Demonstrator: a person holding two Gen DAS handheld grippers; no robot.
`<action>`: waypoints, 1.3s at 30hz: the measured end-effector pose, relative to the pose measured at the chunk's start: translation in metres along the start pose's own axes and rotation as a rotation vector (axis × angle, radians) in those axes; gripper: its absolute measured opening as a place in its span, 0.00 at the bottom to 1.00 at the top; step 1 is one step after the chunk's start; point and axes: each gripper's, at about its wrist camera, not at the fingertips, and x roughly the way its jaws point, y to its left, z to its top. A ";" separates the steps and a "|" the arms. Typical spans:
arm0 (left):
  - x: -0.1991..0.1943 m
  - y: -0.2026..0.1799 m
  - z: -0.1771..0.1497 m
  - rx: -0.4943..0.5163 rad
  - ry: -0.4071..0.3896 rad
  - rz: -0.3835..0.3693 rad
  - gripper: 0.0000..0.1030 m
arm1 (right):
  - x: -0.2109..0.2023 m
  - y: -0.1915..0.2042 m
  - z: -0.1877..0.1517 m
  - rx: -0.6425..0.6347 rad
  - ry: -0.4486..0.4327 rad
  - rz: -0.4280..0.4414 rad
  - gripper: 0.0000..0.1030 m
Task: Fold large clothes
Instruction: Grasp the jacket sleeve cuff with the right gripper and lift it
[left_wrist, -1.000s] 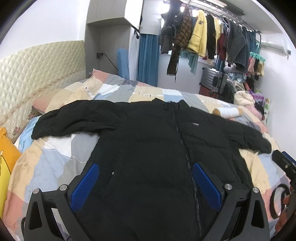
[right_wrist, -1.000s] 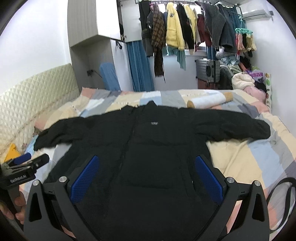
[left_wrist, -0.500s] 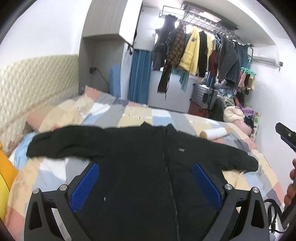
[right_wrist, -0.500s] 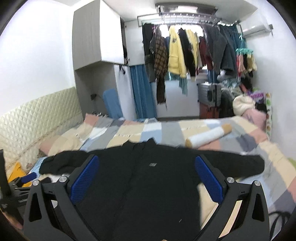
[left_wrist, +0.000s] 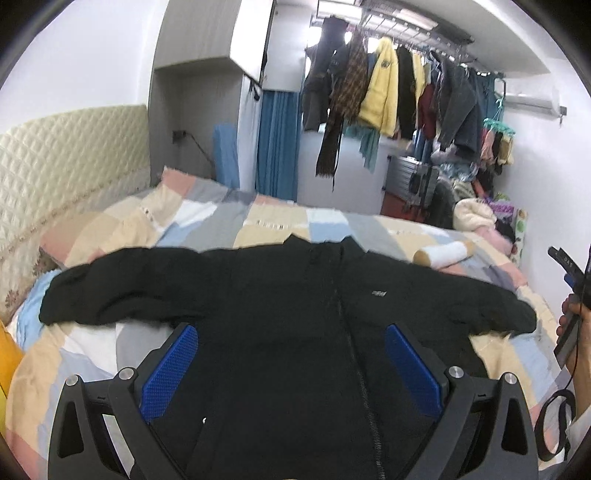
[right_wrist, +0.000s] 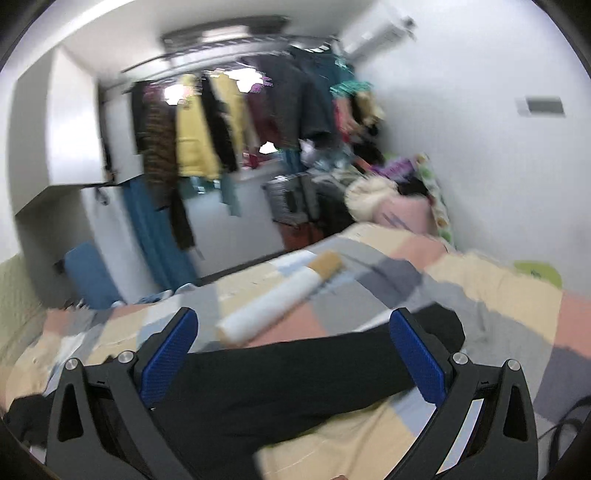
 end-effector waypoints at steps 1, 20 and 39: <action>0.006 0.001 -0.001 0.003 0.007 0.002 0.99 | 0.014 -0.017 -0.004 0.021 -0.003 -0.021 1.00; 0.105 0.010 -0.033 0.004 0.154 0.012 0.99 | 0.141 -0.202 -0.098 0.443 0.165 -0.201 0.95; 0.168 0.016 -0.046 0.134 0.120 0.122 0.99 | 0.182 -0.233 -0.118 0.524 0.044 -0.106 0.25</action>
